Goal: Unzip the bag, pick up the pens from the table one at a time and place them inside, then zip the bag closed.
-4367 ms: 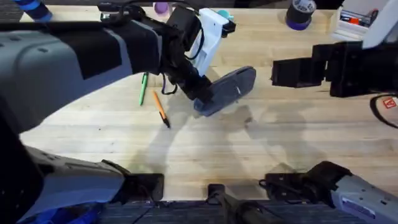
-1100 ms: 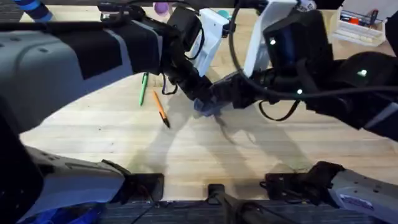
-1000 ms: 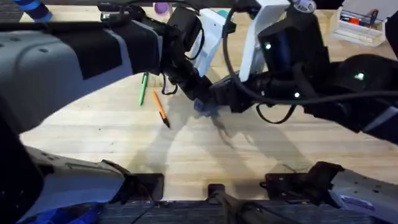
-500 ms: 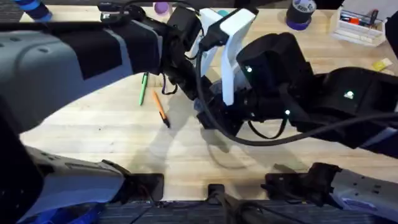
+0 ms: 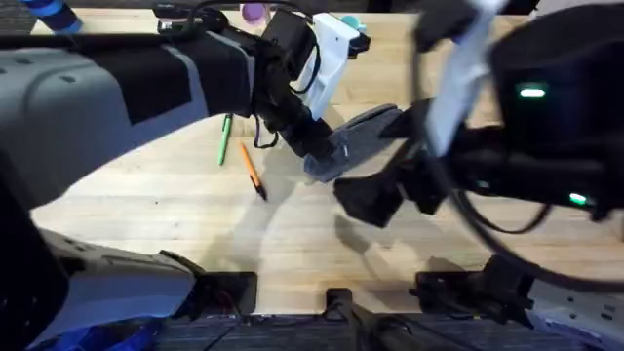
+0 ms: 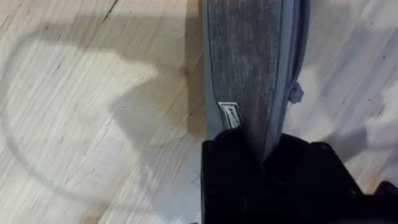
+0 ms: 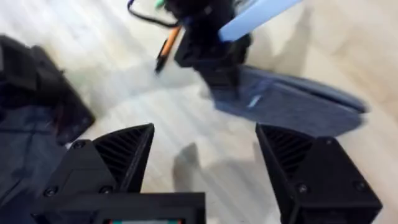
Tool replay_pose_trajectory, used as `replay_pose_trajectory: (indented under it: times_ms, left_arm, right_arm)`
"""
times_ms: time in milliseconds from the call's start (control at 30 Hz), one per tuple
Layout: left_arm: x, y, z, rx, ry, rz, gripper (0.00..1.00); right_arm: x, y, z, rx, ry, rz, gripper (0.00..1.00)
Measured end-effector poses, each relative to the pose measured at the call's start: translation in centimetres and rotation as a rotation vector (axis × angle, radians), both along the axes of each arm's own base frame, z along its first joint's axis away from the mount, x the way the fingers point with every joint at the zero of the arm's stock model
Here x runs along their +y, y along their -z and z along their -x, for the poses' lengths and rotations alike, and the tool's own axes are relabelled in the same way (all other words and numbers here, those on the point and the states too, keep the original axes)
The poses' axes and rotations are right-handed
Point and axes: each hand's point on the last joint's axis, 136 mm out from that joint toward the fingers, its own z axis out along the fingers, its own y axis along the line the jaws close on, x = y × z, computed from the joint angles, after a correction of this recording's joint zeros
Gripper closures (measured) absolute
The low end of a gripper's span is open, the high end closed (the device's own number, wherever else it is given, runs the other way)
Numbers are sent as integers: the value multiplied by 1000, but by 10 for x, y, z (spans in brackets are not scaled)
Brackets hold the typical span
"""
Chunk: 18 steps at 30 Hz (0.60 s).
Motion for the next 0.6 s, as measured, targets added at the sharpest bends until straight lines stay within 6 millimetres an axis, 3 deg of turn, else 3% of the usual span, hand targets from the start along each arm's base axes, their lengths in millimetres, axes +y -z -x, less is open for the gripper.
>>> replay_pose_trajectory:
  times_ms: [133,167,333,367,600]
  left_arm:
    - [0,0,0,0,1,0,946]
    - [0,0,0,-2,5,-1,877]
    - [0,0,0,-4,6,0,95]
    - [0,0,0,-2,4,0,30]
    - [0,0,0,0,3,-1,8]
  right_arm:
    - [-19,-16,-8,-91,78,6,5]
    - [-23,-17,-10,-108,96,12,5]
    - [-41,-17,-22,-161,186,83,5]
    - [-45,-15,-23,-164,197,100,5]
    - [-45,-4,-28,-165,180,177,6]
